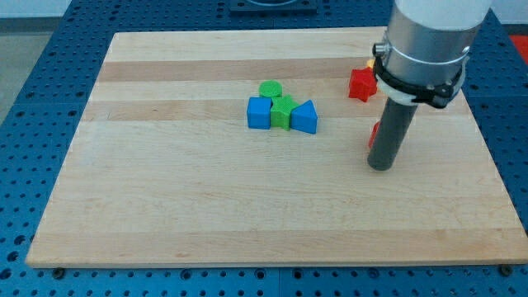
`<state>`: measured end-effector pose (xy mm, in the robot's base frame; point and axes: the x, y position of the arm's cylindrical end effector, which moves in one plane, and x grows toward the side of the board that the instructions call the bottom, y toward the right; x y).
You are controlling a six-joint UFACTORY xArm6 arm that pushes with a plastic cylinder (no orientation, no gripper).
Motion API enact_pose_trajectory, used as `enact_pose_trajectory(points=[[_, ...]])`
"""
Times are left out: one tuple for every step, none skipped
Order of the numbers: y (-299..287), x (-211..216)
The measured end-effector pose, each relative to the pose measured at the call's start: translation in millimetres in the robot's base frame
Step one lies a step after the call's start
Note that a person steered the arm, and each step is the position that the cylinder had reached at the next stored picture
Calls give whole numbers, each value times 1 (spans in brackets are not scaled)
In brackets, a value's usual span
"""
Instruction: Slide red circle towards center right
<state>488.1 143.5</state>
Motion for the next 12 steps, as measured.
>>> enact_pose_trajectory(points=[[0,-16],[0,-33],[0,-38],[-5,-39],[-5,-49],[-7,-61],[-9,-66],[-9,-79],[-9,-92],[-9,-105],[-9,-107],[-7,-104]])
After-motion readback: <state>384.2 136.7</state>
